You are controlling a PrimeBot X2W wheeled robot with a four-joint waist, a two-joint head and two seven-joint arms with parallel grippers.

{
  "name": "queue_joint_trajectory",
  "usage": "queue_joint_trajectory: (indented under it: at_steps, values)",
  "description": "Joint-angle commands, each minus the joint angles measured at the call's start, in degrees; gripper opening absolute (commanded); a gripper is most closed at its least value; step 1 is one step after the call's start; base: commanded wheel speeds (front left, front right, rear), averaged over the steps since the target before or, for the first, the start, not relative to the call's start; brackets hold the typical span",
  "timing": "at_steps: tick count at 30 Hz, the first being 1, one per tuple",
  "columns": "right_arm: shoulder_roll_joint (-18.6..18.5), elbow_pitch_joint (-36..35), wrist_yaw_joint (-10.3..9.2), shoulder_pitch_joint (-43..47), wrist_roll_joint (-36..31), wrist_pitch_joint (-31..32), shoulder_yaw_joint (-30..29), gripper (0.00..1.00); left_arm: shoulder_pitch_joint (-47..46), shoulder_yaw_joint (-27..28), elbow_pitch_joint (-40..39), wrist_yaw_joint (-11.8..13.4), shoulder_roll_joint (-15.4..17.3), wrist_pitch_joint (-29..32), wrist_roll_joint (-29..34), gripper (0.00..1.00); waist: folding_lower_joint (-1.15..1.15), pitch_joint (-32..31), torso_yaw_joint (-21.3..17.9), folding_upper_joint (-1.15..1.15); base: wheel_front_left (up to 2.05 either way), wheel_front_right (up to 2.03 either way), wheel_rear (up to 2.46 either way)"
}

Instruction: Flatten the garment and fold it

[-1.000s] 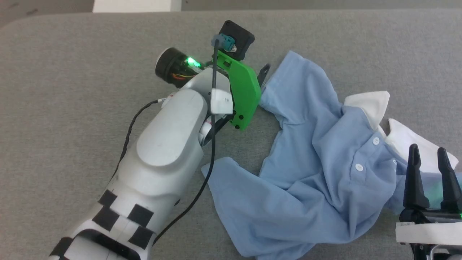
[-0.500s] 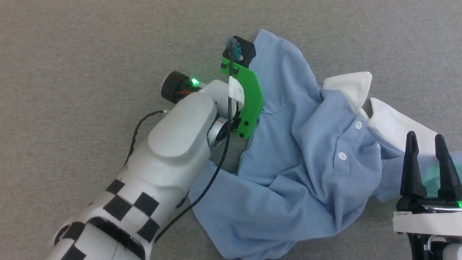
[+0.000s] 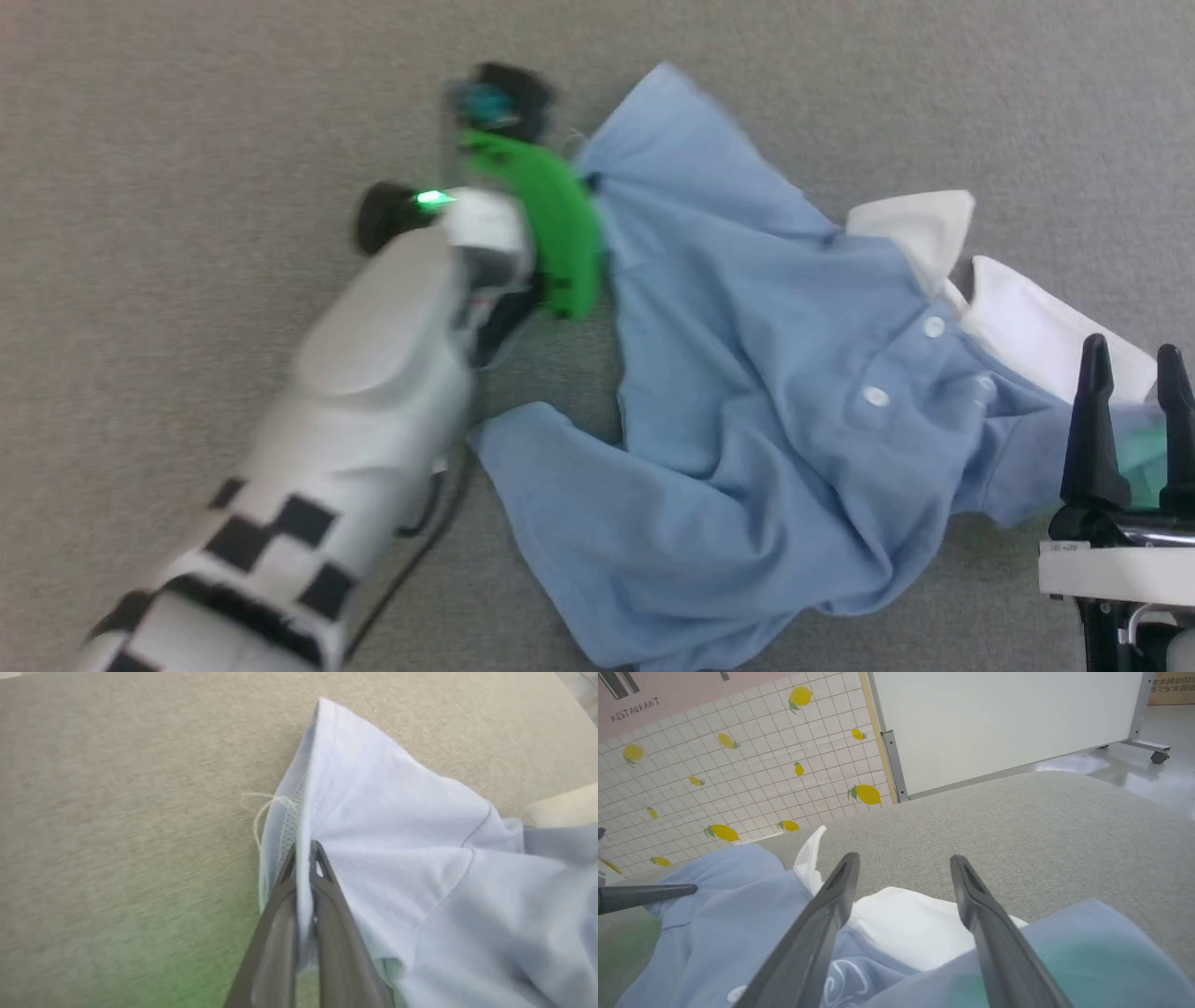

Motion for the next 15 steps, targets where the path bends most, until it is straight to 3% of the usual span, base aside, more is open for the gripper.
queue_joint_trajectory:
  at_steps: [1, 4, 9, 12, 15]
  values:
    - [0.0, 0.2, -0.08, 0.7, -0.4, -0.3, 0.0, 1.00, 2.3, 1.5, -1.0, 0.0, 2.8, -1.5, -1.2, 0.00, -0.01, -5.3, 4.8, 0.00, 0.00, 0.00, 0.00]
    - [0.0, 0.7, -0.08, 1.8, -0.4, -0.3, -0.2, 1.00, 7.2, 4.9, -5.0, 1.4, 7.4, -4.6, -2.9, 0.00, -0.01, -7.6, 6.3, 0.00, 0.00, 0.00, 0.00]
    - [0.0, 1.0, -0.08, 3.7, -0.3, -0.1, -0.3, 1.00, 21.6, 11.7, -15.0, 7.0, 14.8, -9.0, -6.5, 0.00, -0.01, -10.6, 8.2, 0.00, 0.00, 0.00, 0.00]
    - [0.0, 1.1, -0.08, 4.8, -0.2, 0.2, -0.4, 1.00, 32.8, 14.6, -22.6, 10.5, 16.5, -10.6, -9.3, 0.00, -0.01, -11.8, 9.4, 0.00, 0.00, 0.00, 0.00]
    - [0.0, 1.3, -0.08, 5.5, -0.2, 0.5, -0.6, 1.00, 42.2, 15.8, -29.4, 13.0, 15.9, -12.1, -11.4, 0.00, -0.01, -12.8, 10.5, 0.00, 0.00, 0.00, 0.00]
